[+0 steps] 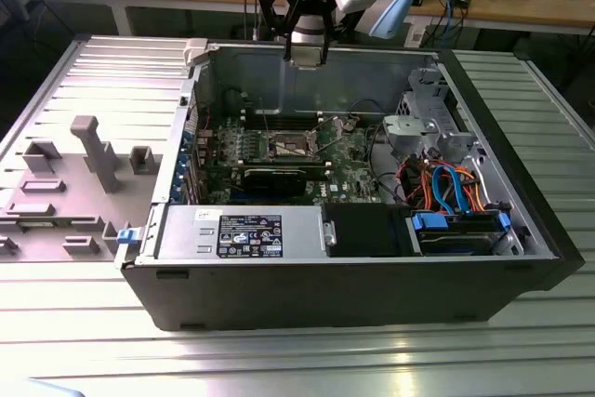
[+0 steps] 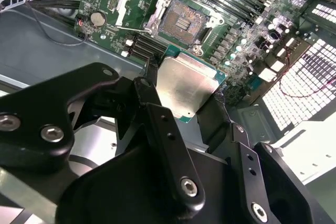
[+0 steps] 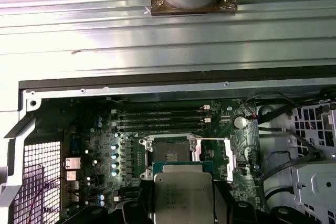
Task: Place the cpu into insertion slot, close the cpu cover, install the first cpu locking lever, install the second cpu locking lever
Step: 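Place the cpu into insertion slot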
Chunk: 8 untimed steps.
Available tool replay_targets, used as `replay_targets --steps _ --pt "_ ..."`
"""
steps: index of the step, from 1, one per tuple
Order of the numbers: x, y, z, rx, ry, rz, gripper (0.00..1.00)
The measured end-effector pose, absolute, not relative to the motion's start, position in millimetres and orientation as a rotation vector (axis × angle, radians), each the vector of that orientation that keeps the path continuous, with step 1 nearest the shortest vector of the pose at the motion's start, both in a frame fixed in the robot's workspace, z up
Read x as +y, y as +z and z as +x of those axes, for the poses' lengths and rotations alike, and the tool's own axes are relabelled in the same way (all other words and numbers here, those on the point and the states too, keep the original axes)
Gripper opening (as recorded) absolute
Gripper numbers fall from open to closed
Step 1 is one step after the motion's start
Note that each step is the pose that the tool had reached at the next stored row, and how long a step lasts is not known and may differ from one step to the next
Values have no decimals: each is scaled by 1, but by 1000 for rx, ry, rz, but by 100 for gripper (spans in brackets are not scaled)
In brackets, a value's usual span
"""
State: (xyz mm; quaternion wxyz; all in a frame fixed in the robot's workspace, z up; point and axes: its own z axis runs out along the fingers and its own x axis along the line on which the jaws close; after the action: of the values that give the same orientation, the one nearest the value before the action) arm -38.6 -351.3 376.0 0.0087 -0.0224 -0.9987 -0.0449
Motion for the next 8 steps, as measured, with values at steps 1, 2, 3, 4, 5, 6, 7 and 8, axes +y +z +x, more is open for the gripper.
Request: replay_targets --steps 1,2,3,4,5,6,7,8 --pt "-351 376 -39 -3120 -140 -70 55" --pt "-351 376 -39 -3120 -140 -70 55" --pt "-351 376 -39 -3120 -140 -70 55" --pt "-351 376 -39 -3120 -140 -70 55" --pt "-351 376 -39 -3120 -140 -71 55" --pt "-351 376 -39 -3120 -140 -72 55" --pt "-351 376 -39 -3120 -140 -77 55" --pt "-351 376 -39 -3120 -141 -106 55"
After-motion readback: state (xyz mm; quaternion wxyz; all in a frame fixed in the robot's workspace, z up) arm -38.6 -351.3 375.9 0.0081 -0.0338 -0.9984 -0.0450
